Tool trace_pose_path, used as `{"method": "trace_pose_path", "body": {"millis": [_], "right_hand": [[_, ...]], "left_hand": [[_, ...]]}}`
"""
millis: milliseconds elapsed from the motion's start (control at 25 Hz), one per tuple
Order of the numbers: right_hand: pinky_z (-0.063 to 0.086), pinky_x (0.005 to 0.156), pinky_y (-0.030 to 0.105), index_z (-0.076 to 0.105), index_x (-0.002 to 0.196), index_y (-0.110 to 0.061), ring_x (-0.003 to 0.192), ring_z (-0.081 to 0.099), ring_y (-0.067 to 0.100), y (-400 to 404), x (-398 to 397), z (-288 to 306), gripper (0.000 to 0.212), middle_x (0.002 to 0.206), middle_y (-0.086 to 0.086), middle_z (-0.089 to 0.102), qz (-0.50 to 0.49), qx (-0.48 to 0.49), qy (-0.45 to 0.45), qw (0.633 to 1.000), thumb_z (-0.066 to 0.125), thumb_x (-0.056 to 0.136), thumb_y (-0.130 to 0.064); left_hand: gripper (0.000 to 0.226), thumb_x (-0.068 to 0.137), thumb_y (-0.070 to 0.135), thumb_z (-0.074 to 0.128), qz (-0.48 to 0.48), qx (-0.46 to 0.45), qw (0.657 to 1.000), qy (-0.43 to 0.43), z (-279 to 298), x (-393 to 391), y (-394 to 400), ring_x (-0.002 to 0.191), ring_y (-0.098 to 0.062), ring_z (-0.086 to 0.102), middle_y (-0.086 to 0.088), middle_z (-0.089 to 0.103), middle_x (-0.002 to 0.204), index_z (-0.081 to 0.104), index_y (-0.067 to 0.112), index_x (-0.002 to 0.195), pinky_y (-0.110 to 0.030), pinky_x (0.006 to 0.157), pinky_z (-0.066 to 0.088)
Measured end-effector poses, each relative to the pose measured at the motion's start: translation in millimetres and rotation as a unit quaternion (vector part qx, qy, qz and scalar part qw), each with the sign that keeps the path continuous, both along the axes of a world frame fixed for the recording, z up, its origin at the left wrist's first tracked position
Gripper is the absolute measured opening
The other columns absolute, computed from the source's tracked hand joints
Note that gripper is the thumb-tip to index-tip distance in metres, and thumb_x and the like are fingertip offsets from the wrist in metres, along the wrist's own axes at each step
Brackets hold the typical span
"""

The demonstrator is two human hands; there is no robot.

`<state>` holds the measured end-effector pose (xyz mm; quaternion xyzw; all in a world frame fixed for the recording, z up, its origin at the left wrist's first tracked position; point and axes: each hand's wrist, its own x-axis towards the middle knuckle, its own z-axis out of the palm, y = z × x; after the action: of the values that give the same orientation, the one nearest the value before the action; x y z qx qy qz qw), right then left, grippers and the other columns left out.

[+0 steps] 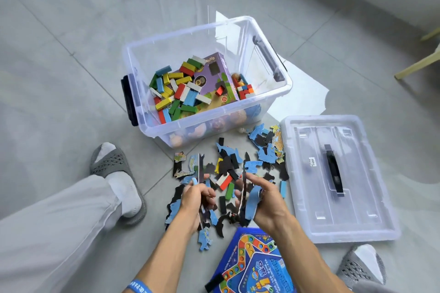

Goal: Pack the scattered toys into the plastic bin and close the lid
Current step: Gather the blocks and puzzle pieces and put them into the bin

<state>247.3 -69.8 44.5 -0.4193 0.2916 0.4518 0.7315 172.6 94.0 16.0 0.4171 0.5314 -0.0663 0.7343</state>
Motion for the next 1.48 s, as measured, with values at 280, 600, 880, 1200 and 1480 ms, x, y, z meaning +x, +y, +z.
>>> {"method": "trace_pose_path", "body": {"millis": [280, 600, 880, 1200, 1480], "right_hand": [[0.05, 0.088, 0.044, 0.061, 0.12, -0.011, 0.098, 0.061, 0.034, 54.6, 1.5, 98.7, 0.046, 0.122, 0.018, 0.058, -0.077, 0.083, -0.002, 0.994, 0.064, 0.075, -0.017], [0.039, 0.111, 0.04, 0.037, 0.142, -0.002, 0.13, 0.05, 0.031, 130.0, 88.8, 209.1, 0.069, 0.145, 0.02, 0.045, -0.062, 0.019, -0.109, 0.992, 0.058, 0.092, -0.044], [0.055, 0.082, 0.038, 0.06, 0.116, 0.0, 0.098, 0.066, 0.031, 40.8, -6.2, 73.0, 0.029, 0.117, 0.016, 0.065, 0.061, -0.159, -0.083, 0.982, 0.051, 0.099, -0.022], [0.051, 0.07, 0.034, 0.064, 0.094, -0.016, 0.08, 0.064, 0.018, -21.8, -74.2, -31.9, 0.011, 0.098, 0.006, 0.069, 0.365, -0.405, -0.233, 0.806, 0.054, 0.092, -0.014], [0.054, 0.069, 0.035, 0.063, 0.095, -0.021, 0.076, 0.063, 0.019, 21.3, -113.7, -62.1, 0.016, 0.086, -0.002, 0.069, 0.479, -0.416, -0.362, 0.683, 0.05, 0.086, -0.021]], "left_hand": [[0.015, 0.089, 0.017, 0.051, 0.082, -0.149, 0.983, -0.07, 108.8, 18.4, 19.8, 0.05, -0.018, 0.052, -0.009, 0.054, 0.066, 0.056, 0.006, 0.081, -0.024, 0.046, 0.043], [0.082, 0.096, 0.059, 0.033, 0.127, -0.114, 0.946, -0.277, 232.8, 93.6, 95.3, 0.126, -0.036, 0.047, -0.025, 0.044, 0.141, 0.031, -0.01, 0.141, -0.042, 0.104, 0.038], [0.02, 0.091, 0.023, 0.056, 0.069, 0.069, 0.995, -0.014, 89.1, -15.9, 45.1, 0.065, -0.018, 0.059, -0.008, 0.067, 0.083, 0.067, 0.008, 0.098, -0.026, 0.052, 0.044], [0.038, 0.077, 0.022, 0.056, -0.294, 0.285, 0.866, 0.287, -33.4, -101.8, 16.7, 0.108, -0.026, 0.056, -0.002, 0.057, 0.121, 0.057, 0.023, 0.114, -0.03, 0.084, 0.043], [0.067, 0.081, 0.038, 0.07, -0.288, 0.434, 0.813, 0.261, -76.1, -83.4, 22.8, 0.119, -0.03, 0.041, -0.008, 0.041, 0.133, 0.038, 0.019, 0.137, -0.042, 0.091, 0.042]]}}
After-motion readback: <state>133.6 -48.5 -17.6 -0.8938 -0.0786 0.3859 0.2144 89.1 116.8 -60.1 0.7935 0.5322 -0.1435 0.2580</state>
